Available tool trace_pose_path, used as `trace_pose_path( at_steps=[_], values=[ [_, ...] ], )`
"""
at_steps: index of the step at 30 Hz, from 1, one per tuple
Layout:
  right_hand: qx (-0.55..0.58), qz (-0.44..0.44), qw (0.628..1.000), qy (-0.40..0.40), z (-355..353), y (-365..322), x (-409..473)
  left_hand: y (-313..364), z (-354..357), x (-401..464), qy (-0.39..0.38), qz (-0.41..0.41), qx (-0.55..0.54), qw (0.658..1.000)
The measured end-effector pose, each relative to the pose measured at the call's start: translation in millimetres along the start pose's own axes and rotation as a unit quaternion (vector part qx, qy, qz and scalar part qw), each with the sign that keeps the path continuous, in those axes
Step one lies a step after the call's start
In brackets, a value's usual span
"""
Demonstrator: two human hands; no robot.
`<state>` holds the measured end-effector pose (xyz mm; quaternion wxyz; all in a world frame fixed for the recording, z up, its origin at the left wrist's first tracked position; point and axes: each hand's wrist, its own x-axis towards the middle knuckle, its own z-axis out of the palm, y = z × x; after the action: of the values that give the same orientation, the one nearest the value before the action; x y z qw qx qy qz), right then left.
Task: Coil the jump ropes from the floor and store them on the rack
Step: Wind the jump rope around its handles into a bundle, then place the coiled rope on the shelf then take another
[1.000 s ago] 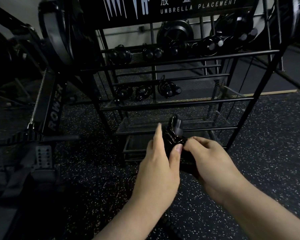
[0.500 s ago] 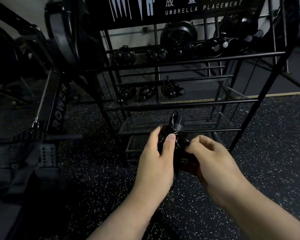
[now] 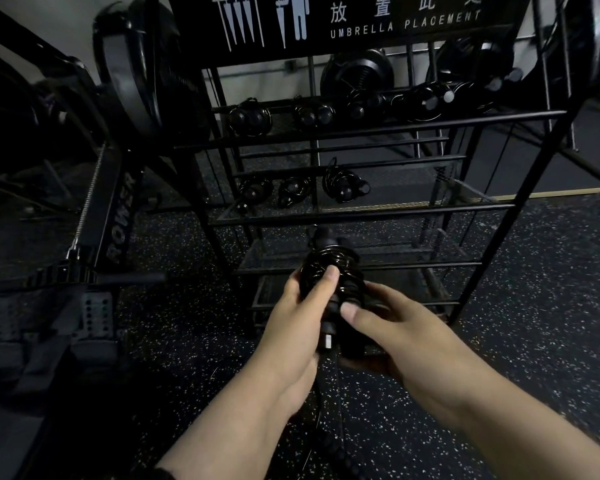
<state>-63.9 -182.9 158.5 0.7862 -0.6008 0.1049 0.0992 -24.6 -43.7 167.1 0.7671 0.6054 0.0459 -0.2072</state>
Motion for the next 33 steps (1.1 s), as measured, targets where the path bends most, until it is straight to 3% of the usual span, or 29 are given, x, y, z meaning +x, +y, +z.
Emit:
trace_pose_path(
  at_steps=[7, 10, 13, 18, 21, 28, 31, 33],
  values=[
    [0.068, -0.033, 0.996, 0.044, -13.2, -5.8, 1.9, -1.2, 2.9, 17.3, -0.025, -0.007, -0.025, 0.999],
    [0.069, -0.049, 0.993, 0.084, -26.4, -14.9, 6.5, 0.3, -0.6, 27.6, 0.034, 0.021, 0.060, 0.997],
    [0.071, -0.061, 0.987, 0.129, -45.5, -33.7, 19.5, 4.2, -10.3, 40.1, 0.092, 0.028, 0.076, 0.993],
    [-0.062, -0.081, 0.975, 0.197, -82.2, -84.8, 82.4, 14.4, -30.4, 70.4, 0.127, 0.033, 0.100, 0.986],
    [-0.076, -0.086, 0.969, 0.220, -97.4, -112.9, 132.1, 18.7, -42.8, 85.0, 0.135, 0.035, 0.115, 0.983],
    [-0.163, -0.021, 0.955, 0.246, -124.0, -120.8, 222.4, 18.6, -60.7, 116.4, 0.131, 0.050, 0.117, 0.983],
    [-0.257, -0.026, 0.930, 0.262, -136.9, -105.3, 242.0, 13.9, -67.1, 127.8, 0.133, 0.051, 0.112, 0.983],
    [-0.369, -0.044, 0.879, 0.298, -140.8, -101.6, 244.5, 9.6, -69.8, 133.1, 0.129, 0.045, 0.112, 0.984]
  ],
)
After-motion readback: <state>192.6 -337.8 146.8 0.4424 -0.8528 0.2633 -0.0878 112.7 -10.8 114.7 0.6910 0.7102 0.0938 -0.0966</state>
